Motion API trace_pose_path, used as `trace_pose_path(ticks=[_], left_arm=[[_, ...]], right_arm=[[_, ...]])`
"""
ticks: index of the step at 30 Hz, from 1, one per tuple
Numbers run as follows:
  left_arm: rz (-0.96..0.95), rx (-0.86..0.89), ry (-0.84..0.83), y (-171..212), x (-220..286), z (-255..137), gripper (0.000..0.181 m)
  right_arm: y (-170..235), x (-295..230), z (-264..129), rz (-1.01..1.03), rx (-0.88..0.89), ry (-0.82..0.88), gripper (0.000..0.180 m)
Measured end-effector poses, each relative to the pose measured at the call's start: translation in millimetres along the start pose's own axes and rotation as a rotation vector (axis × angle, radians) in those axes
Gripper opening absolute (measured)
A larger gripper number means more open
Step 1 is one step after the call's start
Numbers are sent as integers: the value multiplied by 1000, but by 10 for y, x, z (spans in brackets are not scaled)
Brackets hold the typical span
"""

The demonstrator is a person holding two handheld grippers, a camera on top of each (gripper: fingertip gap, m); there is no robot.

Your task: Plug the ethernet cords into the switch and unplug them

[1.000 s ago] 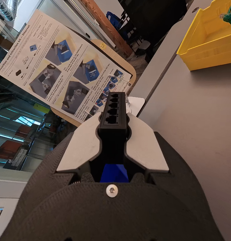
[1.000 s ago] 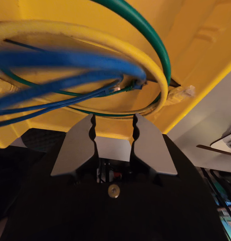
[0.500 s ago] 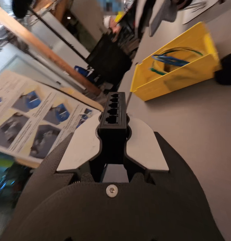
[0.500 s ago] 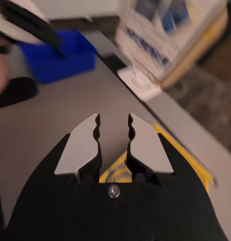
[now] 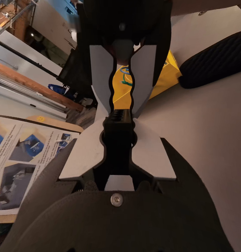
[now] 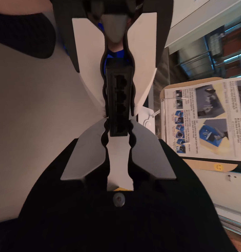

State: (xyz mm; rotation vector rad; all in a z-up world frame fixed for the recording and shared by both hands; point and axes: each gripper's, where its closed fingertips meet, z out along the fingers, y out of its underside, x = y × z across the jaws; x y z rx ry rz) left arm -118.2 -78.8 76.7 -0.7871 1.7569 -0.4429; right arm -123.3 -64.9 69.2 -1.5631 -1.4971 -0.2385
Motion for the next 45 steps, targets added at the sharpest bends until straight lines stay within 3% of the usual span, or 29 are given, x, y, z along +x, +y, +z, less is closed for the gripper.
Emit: trace_pose_path(ticks=[4, 9, 13, 18, 25, 29, 33, 36, 38, 41, 43, 45], left_arm=[[-60, -53, -168, 149, -313, -95, 43], [-137, -104, -244, 379, -562, -391, 41], [-148, -128, -282, 487, -659, -519, 39], [-145, -146, -302, 544, -694, -563, 37], [-149, -177, -279, 651, -685, -489, 35], [-177, -200, -275, 736, -705, -469, 37], [-227, -219, -337, 814, -832, -616, 41], [-271, -236, -442, 882, -998, -915, 41], [-329, -259, -548, 958, -1137, -1185, 42], [-442, -258, -671, 1052, -1270, -1525, 46], [-516, -247, -730, 1104, -1317, -1708, 52], [-578, -260, -789, 1187, -1336, -1895, 58]], right_arm=[[320, 238, -111, -5, -124, 73, 27], [1583, 969, -619, -7, -479, 205, 27], [2629, 992, -800, 136, -687, 2, 27], [3475, 550, -685, 298, -872, -316, 27], [3907, 17, -413, 511, -901, -619, 28], [4039, -50, -354, 508, -933, -632, 28], [4141, 141, -487, 435, -946, -473, 29], [4059, 653, -737, 536, -838, -100, 34], [3897, 841, -1102, 836, -684, 147, 35], [3633, 521, -1483, 1345, -326, 203, 34], [3881, 251, -1673, 1567, -352, 347, 30], [4087, 60, -1706, 1582, -347, 451, 24]])
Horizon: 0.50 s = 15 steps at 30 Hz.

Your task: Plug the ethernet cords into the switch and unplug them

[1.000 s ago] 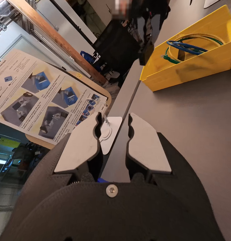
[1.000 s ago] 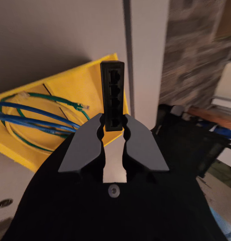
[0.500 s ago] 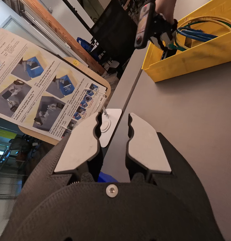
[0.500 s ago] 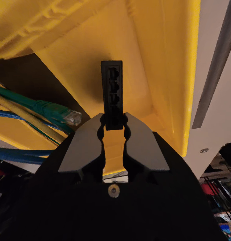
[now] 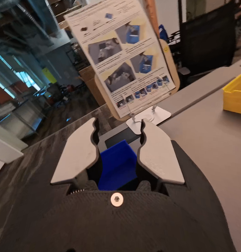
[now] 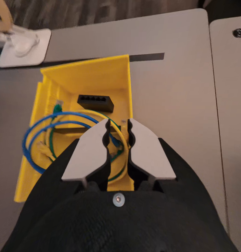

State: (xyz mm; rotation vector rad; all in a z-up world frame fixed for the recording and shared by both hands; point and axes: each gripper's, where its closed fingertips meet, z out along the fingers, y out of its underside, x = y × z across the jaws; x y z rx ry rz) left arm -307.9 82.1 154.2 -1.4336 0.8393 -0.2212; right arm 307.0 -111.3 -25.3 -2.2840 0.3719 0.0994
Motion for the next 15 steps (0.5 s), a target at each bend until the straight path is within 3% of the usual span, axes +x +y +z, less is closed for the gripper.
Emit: trace_pose_path(ticks=[2, 5, 9, 12, 15], left_arm=[[-51, -32, -78, 80, -206, -91, 63], [-169, -159, -174, 372, -493, -228, 67], [-344, -307, -263, 846, -821, -405, 67], [-426, -391, -313, 1206, -1018, -565, 61], [-455, -658, -391, 1827, -1159, -812, 59]], right_arm=[[183, 311, -33, 37, -110, 137, 25], [261, 191, -24, 23, -111, 20, 24], [797, 225, 116, 50, -438, 44, 21], [949, 192, 260, 72, -534, 10, 13], [955, 183, 255, 92, -543, 13, 13]])
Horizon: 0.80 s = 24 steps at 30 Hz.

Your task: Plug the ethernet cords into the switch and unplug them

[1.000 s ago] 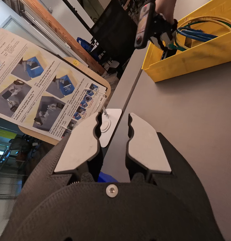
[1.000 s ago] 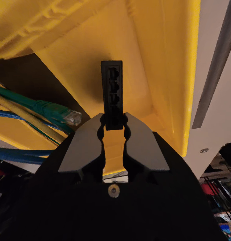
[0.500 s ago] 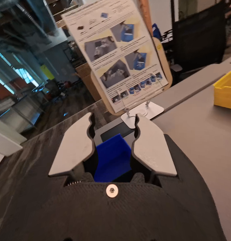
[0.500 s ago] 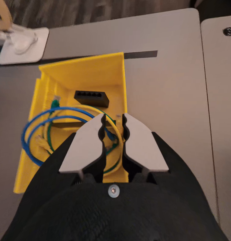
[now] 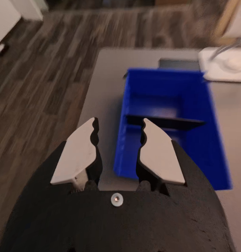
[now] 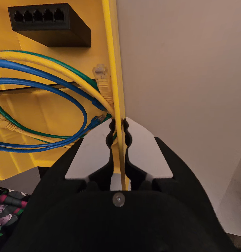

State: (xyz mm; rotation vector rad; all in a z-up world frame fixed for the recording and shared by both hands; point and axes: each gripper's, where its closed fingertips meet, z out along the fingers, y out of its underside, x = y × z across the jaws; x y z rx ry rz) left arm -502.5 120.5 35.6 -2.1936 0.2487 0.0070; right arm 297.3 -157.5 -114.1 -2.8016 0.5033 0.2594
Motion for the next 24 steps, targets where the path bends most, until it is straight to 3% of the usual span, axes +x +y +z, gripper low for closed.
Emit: trace_pose_path(ticks=[2, 9, 11, 12, 15, 17, 24], left_arm=[[7, -162, -55, 317, -201, 158, 58], [-115, -414, 327, 810, 134, 602, 55], [-100, -483, 382, 926, 216, 701, 44], [-72, -521, 385, 991, 229, 747, 27], [87, -576, 290, 1106, 168, 867, 6], [204, -597, 257, 1124, 198, 869, 5], [301, -723, 314, 1192, 670, 789, 9]], right_arm=[[9, -21, 3, 16, -16, 0, 13], [123, -625, 104, -82, -160, -127, 15], [82, -799, 154, -64, -195, -126, 15], [48, -863, 180, -92, -201, -99, 14], [-33, -1101, 260, -166, -208, -43, 14], [-52, -1319, 316, -201, -220, -37, 15], [-151, -2035, 564, -376, -201, -6, 19]])
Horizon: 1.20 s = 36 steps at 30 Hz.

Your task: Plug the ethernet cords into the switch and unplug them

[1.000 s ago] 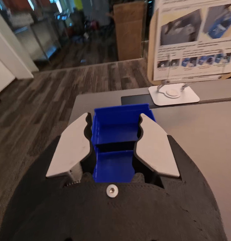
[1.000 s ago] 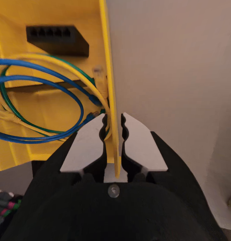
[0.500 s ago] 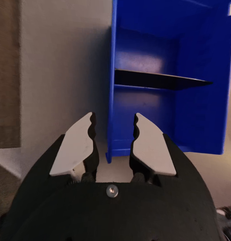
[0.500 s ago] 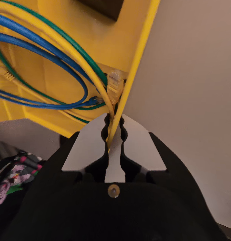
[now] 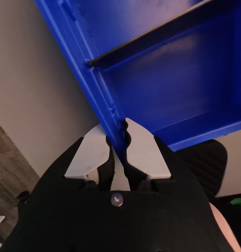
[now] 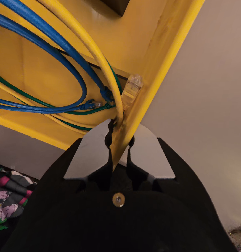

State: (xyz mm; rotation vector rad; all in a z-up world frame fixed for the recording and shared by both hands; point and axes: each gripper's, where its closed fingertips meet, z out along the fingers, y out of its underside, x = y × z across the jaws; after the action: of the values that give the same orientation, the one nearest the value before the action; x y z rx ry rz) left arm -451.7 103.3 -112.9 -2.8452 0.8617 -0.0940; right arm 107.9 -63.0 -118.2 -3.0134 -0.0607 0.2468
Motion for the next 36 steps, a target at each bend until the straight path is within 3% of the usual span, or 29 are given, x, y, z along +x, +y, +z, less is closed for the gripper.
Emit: trace_pose_path(ticks=[4, 8, 10, 12, 14, 16, 18, 20, 22, 25, 29, 33, 36], left_arm=[[25, -59, 29, -28, 235, 23, 14], [51, -98, 62, -38, 423, 30, 14], [69, -119, 79, -37, 520, 31, 15], [94, -123, 113, -46, 625, 33, 19], [120, -126, 157, -42, 718, 37, 24], [137, -127, 196, -25, 781, 36, 27], [145, -129, 238, 1, 830, 35, 31], [140, -140, 275, 33, 854, 46, 33], [137, -164, 305, 74, 873, 67, 33], [140, -165, 326, 79, 884, 71, 34], [151, -162, 349, 69, 895, 59, 36], [154, -170, 368, 64, 910, 53, 38], [124, -152, 410, 63, 930, -44, 38]], right_arm=[[-18, -233, 69, -39, -47, -1, 22], [-228, -69, -470, -32, 185, 271, 27], [-413, -194, -940, -19, 426, 345, 28], [-714, -584, -1520, -123, 779, 395, 28], [-979, -1304, -2062, -360, 1180, 392, 32], [-1071, -2123, -2226, -620, 1450, 261, 37], [-1240, -2682, -1903, -666, 1316, 25, 43], [-1355, -3048, -1250, -657, 955, -168, 48], [-1442, -3071, -625, -565, 619, -175, 52], [-1445, -2891, 18, -406, 303, -112, 55], [-1299, -2914, 436, -262, 61, -142, 65], [-1256, -3002, 645, -93, -76, -204, 36], [-1219, -2990, 755, -77, -159, -154, 15]])
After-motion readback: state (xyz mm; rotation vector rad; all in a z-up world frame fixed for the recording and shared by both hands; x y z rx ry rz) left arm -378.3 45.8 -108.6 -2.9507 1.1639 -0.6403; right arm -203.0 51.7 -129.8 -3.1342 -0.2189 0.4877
